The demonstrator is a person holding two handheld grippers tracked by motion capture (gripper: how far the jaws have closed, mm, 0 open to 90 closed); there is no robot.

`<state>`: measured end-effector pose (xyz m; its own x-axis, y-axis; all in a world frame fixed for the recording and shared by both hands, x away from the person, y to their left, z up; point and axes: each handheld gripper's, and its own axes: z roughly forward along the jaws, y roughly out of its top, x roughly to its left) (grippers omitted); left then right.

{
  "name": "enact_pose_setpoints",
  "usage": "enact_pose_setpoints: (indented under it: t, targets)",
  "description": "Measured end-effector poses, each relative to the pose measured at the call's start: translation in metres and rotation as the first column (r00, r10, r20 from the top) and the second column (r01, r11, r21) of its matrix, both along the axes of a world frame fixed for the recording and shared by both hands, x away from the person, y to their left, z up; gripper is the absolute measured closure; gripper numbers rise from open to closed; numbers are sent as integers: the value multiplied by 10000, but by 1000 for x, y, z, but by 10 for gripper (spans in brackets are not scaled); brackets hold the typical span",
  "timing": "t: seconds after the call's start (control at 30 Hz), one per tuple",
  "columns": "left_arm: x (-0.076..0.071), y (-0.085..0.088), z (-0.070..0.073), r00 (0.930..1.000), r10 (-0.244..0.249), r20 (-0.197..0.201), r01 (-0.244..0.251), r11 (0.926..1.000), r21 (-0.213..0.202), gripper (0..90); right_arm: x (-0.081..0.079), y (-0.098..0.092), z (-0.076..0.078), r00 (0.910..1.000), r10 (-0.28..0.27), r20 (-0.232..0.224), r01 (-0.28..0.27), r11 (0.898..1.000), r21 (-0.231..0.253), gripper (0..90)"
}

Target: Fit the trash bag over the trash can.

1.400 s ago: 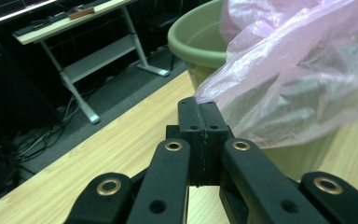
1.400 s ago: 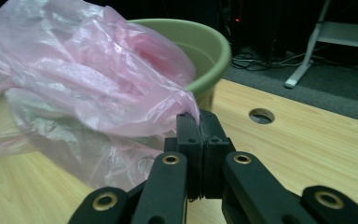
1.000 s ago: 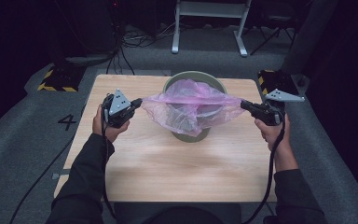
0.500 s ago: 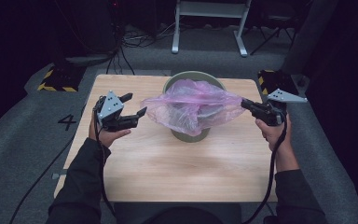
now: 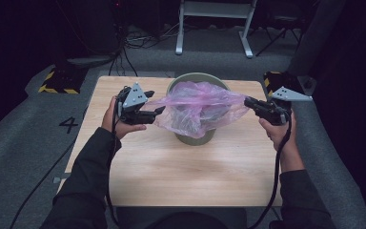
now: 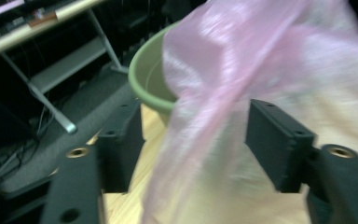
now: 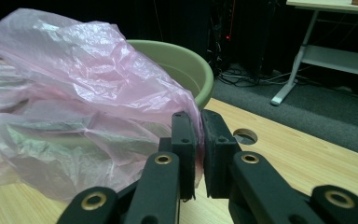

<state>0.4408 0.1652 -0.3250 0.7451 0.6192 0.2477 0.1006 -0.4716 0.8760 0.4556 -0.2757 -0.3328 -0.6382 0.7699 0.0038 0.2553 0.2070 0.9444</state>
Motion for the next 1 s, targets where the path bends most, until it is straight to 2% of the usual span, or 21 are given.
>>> enact_pose_setpoints:
  t: [0.07, 0.13, 0.27, 0.33, 0.53, 0.67, 1.0]
  targets:
    - [10, -2, -3, 10000, 12, 53, -13, 9995, 314, 514, 4, 1, 0, 10000, 13, -82, -14, 10000, -83, 851]
    - [17, -5, -6, 9986, 431, 315, -454, 9960, 770, 665, 8, 2, -1, 9999, -46, -147, 44, 9998, -181, 850]
    - [28, -10, -10, 9973, 531, 500, -576, 9940, 925, 842, 19, 5, -2, 9992, -163, -353, 154, 9995, -261, 858]
    - [33, -10, -12, 9979, 531, 382, -556, 9961, 690, 886, 26, 9, -4, 9986, -272, -448, 250, 9985, -489, 860]
    - [50, -8, -20, 9954, 959, 57, -960, 9950, 287, 898, 49, 20, -16, 9945, -419, -956, 368, 9978, -544, 868]
    - [62, -9, -28, 9907, 1351, -159, -1350, 9908, 77, 899, 56, 26, -22, 9934, -489, -1038, 435, 9976, -539, 869]
    - [87, -18, -49, 9817, 1714, -836, -1746, 9841, -321, 900, 70, 31, -33, 9907, -617, -1211, 609, 9981, -106, 887]
